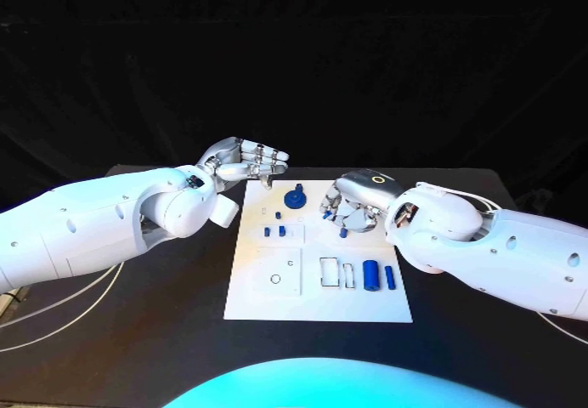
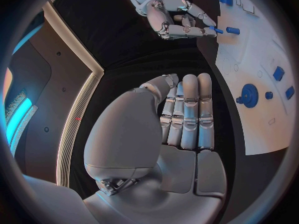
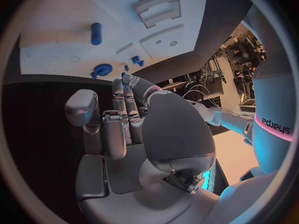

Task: Assemble the parts on the task board

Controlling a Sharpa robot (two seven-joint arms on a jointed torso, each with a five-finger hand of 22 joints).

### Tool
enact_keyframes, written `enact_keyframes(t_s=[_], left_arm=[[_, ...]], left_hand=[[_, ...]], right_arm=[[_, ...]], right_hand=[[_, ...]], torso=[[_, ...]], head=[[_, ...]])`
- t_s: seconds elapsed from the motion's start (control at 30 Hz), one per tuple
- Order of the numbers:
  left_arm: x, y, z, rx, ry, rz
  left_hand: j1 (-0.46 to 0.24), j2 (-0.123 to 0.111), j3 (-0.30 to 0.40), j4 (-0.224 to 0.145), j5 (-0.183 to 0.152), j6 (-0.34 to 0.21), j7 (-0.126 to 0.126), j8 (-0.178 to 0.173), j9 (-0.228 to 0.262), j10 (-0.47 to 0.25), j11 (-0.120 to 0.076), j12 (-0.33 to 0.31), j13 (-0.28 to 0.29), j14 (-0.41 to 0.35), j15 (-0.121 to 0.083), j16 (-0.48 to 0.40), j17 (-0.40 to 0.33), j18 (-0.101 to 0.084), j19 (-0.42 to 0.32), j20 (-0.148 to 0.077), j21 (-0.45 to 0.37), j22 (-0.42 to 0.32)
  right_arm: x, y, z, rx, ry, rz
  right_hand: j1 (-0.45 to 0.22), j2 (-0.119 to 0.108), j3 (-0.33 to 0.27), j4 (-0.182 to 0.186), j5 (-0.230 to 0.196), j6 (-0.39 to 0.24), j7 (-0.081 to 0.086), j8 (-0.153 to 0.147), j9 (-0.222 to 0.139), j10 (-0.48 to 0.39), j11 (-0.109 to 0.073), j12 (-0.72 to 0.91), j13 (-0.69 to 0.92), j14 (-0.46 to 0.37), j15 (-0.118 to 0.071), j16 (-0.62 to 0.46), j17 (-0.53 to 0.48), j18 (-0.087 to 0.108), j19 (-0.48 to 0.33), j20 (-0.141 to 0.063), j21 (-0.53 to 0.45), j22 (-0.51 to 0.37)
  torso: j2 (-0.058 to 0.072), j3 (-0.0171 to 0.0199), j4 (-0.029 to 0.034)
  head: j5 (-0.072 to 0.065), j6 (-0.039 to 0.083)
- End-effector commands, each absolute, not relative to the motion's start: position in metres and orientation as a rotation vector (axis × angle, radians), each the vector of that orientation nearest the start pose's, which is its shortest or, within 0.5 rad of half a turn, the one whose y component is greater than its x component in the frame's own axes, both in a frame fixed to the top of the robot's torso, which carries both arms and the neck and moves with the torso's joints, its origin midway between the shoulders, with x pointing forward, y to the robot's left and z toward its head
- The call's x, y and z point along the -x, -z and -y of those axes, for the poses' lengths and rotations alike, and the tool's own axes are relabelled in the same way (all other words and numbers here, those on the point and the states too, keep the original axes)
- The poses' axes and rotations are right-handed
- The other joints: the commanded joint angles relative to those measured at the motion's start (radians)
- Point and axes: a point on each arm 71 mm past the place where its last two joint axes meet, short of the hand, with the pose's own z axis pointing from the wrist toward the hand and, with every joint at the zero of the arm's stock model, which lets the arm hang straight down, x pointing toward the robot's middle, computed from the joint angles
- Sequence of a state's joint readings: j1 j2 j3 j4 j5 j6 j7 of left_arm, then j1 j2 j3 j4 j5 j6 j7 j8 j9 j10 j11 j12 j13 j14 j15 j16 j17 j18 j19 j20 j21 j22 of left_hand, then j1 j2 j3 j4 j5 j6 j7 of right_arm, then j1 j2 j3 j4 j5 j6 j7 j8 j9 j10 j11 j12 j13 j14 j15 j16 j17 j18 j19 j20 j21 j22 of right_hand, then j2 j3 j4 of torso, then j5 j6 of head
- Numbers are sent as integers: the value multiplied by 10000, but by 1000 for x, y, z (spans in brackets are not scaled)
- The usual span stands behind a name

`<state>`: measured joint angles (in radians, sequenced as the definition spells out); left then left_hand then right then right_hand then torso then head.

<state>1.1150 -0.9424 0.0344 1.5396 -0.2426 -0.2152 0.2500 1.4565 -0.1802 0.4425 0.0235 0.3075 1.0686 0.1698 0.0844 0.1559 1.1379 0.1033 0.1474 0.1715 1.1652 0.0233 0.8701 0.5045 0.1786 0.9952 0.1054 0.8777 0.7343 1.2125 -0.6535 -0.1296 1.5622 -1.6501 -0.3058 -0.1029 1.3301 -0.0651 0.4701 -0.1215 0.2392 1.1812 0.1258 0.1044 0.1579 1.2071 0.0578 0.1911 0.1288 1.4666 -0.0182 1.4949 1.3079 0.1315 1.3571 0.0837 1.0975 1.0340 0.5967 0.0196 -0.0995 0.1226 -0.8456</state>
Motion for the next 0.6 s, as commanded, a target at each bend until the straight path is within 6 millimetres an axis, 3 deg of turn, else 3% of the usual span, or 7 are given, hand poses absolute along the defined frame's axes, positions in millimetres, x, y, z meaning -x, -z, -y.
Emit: enact_keyframes(t_s=[0.03,0.17,0.3,0.6], left_arm=[[-476,195,-240,9831,14607,-16150],[-476,195,-237,9887,14694,-16144],[-476,195,-235,9915,14722,-16129],[-476,194,-232,9881,14785,-16141]], left_hand=[[26,99,-37,-18,-2,-51,21,-19,-12,-45,5,48,16,-80,-22,-46,-14,60,-80,18,-59,-14],[26,99,-37,-18,-2,-51,21,-19,-12,-45,5,48,16,-80,-22,-46,-14,60,-80,18,-59,-14],[26,99,-37,-18,-2,-51,21,-19,-12,-45,5,48,16,-80,-22,-46,-14,60,-80,18,-59,-14],[26,99,-37,-18,-2,-51,21,-19,-12,-45,5,48,16,-80,-22,-46,-14,60,-80,18,-59,-14]], right_arm=[[-439,205,71,5452,-8139,-16237],[-429,214,55,5731,-8532,-16382],[-421,228,42,5896,-8792,-16615],[-415,250,28,6036,-8913,-17061]], right_hand=[[-61,30,-10,31,-24,59,-21,70,17,32,-15,-11,10,814,-39,40,1561,-182,-19,-54,37,1],[-62,35,-9,33,-23,59,-22,69,18,33,-15,-11,11,814,-40,42,1564,-181,-20,-54,36,1],[-60,50,-2,37,7,47,-20,62,22,31,-16,-19,11,817,-41,52,1579,-177,-30,-55,25,-9],[-71,55,-4,44,52,28,-13,50,27,23,-10,-34,10,818,-40,55,1581,-173,-42,-55,18,-13]], torso=[[7,-10,26],[7,-23,40],[19,-20,9],[30,-15,13]], head=[[142,-42],[279,-87],[398,-146],[605,-256]])
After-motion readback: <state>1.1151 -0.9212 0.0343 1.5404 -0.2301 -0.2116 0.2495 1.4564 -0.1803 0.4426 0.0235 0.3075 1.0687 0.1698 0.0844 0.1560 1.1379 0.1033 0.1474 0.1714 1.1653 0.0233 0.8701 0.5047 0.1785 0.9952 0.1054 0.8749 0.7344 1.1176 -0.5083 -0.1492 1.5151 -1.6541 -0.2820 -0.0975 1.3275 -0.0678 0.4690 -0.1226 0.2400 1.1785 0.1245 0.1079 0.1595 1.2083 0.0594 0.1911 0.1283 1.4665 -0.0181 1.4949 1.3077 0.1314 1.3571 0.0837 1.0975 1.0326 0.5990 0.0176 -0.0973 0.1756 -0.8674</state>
